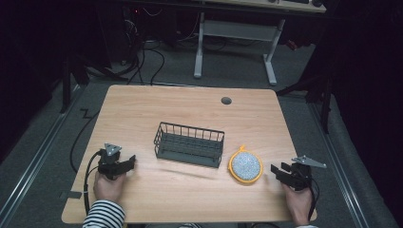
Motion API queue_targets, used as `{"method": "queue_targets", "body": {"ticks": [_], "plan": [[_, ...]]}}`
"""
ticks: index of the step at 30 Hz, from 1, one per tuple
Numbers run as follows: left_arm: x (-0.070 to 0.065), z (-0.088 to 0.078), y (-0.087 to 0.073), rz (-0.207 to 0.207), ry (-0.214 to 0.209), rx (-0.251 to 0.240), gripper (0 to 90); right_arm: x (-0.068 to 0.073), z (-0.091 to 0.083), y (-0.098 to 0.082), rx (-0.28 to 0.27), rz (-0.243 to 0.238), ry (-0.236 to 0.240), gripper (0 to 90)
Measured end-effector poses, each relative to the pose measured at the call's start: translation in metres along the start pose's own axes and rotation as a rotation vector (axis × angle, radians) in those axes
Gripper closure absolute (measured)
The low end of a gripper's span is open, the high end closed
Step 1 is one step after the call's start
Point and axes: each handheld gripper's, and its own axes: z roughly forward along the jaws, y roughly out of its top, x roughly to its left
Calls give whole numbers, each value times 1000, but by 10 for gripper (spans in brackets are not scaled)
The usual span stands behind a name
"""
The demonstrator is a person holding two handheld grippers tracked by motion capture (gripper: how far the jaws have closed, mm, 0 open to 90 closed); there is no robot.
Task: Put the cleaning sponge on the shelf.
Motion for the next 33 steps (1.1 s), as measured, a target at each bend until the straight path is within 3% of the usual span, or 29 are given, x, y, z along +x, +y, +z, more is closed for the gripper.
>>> {"method": "queue_targets", "body": {"ticks": [6, 14, 17, 22, 33], "plan": [[0, 0, 0, -1, 0, 0, 309, 15, -8, 9, -14, -29, 53, 484], [0, 0, 0, -3, -3, 0, 309, 32, 2, 23, 29, -52, 95, 445], [1, 0, 0, -4, -4, 1, 309, 37, 7, 29, 62, -55, 109, 424], [1, 0, 0, -4, -5, 1, 309, 44, 17, 38, 96, -105, 110, 431], [2, 0, 0, -17, -9, -6, 309, 50, 38, 59, 214, -88, 127, 377]]}}
